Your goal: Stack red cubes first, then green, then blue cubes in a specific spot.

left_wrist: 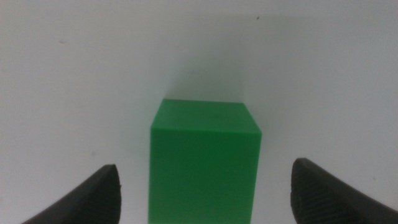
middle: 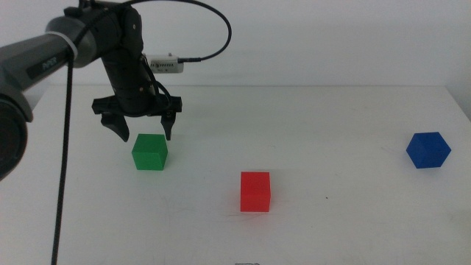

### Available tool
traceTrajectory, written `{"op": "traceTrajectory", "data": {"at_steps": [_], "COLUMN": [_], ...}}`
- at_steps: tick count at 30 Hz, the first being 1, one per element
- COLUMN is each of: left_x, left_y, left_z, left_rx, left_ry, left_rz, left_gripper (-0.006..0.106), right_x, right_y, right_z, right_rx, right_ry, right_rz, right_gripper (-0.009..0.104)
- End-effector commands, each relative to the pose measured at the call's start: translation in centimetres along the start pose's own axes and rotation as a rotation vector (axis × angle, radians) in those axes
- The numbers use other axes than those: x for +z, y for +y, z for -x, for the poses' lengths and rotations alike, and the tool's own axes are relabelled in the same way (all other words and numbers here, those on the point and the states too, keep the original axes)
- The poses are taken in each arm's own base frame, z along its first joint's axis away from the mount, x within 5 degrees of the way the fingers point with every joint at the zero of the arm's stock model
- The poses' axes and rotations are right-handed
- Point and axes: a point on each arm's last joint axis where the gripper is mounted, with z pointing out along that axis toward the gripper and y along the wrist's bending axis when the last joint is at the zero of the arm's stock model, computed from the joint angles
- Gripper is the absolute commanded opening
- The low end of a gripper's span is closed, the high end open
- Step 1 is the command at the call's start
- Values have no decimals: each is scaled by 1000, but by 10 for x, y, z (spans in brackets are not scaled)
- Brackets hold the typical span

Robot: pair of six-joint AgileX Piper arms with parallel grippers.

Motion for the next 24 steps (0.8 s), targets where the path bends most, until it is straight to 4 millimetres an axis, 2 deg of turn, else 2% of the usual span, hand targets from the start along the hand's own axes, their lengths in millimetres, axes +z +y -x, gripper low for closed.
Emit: {"op": "traceTrajectory", "data": {"at_steps": [1, 10, 15, 24], "left_x": [-26, -4, 3, 3], "left_y": [-1, -1, -1, -2], "left_z": [-7, -5, -5, -5], "left_rx": [0, 8, 18, 38], "left_ry": [23, 75, 90, 91], "left_rz": [-12, -8, -6, -15], "left_gripper": [94, 89, 82, 63], "right_x": [-1, -1, -1, -1], "right_y": [0, 0, 0, 0], "right_z": [12, 12, 12, 12], "right_rx": [-17, -17, -17, -17], "right_ry": [-78, -78, -78, -78], "right_rz": [0, 0, 0, 0], "right_gripper": [68, 68, 68, 68]}}
